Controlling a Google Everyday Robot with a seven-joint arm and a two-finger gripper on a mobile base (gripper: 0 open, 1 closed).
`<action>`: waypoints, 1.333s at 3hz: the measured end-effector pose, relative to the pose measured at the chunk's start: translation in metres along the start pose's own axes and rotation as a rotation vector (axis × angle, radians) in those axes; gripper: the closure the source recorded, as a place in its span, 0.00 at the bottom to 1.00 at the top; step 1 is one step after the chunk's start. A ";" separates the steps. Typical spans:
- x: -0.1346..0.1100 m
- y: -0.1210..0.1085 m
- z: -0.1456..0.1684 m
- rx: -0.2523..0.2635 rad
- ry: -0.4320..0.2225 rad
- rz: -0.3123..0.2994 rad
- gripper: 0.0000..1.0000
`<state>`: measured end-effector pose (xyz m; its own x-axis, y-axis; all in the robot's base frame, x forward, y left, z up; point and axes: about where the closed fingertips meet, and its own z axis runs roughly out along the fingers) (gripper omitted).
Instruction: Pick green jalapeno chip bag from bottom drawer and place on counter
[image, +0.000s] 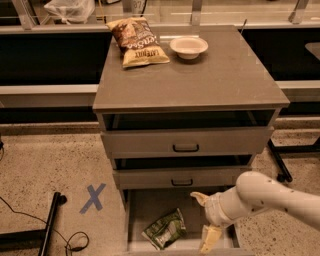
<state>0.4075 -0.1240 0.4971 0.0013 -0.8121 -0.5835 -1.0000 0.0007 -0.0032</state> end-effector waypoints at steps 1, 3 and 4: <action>0.011 0.002 0.034 -0.001 -0.042 0.031 0.00; 0.024 -0.011 0.059 0.024 -0.088 0.041 0.00; 0.044 -0.047 0.118 0.057 -0.149 0.037 0.00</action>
Offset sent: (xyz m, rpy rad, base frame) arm -0.0014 0.0105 -0.0343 0.0419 0.0147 -0.0236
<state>0.4550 -0.0911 0.3753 -0.0312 -0.7155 -0.6979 -0.9976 0.0656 -0.0227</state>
